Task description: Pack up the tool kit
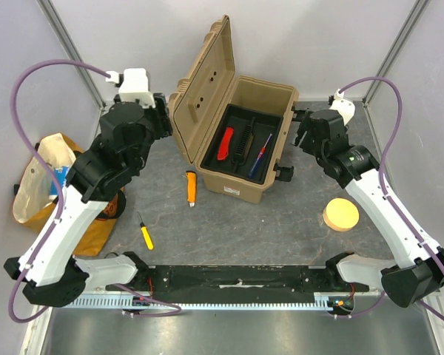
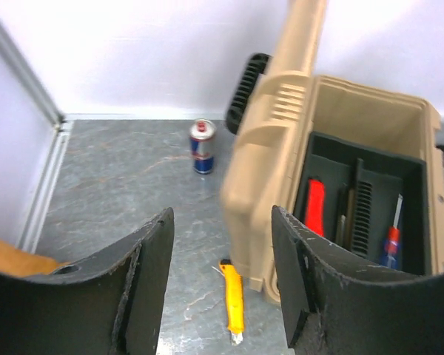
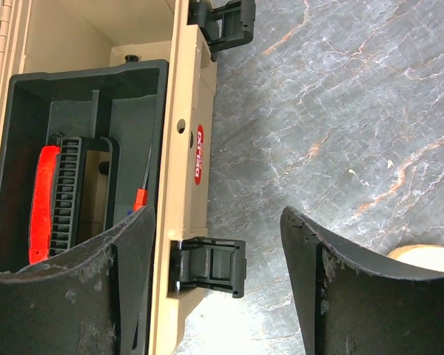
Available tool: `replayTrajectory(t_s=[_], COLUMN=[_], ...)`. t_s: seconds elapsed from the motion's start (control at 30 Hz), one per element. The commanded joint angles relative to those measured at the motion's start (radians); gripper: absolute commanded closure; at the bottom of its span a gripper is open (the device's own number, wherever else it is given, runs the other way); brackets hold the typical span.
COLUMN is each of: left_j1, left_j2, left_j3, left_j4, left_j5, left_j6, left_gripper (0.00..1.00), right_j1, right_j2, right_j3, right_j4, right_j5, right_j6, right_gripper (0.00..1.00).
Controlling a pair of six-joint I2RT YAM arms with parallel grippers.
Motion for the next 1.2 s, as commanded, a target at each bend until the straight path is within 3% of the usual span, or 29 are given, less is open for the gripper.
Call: replayTrajectory(t_s=[0.0, 0.1, 0.23, 0.4, 0.53, 0.73, 1.03, 1.17], left_j1=[0.026, 0.115, 0.385, 0.523, 0.595, 0.614, 0.614, 0.614], left_j2=[-0.063, -0.018, 0.110, 0.204, 0.230, 0.154, 0.059, 0.022], left_j3=[-0.033, 0.002, 0.107, 0.025, -0.111, -0.419, -0.792, -0.922], left_j4=[0.072, -0.059, -0.274, -0.302, -0.295, -0.275, -0.201, -0.163], left_j5=[-0.225, -0.228, 0.058, 0.280, 0.379, 0.323, 0.460, 0.378], left_j6=[-0.081, -0.202, -0.347, -0.350, -0.359, -0.414, -0.510, -0.543], left_gripper=[0.38, 0.38, 0.38, 0.37, 0.37, 0.34, 0.30, 0.25], right_j1=[-0.008, -0.006, -0.008, -0.008, -0.008, -0.016, -0.025, -0.025], right_j2=[0.006, 0.010, 0.017, 0.012, 0.010, 0.012, 0.023, 0.021], right_j3=[0.005, 0.008, 0.013, 0.010, 0.001, -0.009, -0.019, -0.021], right_j4=[0.030, 0.032, 0.034, 0.032, 0.030, 0.032, 0.032, 0.032], right_j5=[-0.009, -0.011, -0.018, -0.015, -0.009, -0.009, -0.017, -0.018], right_j6=[-0.014, -0.017, -0.018, -0.021, -0.018, -0.014, -0.004, -0.006], right_gripper=[0.25, 0.24, 0.25, 0.25, 0.24, 0.24, 0.24, 0.24])
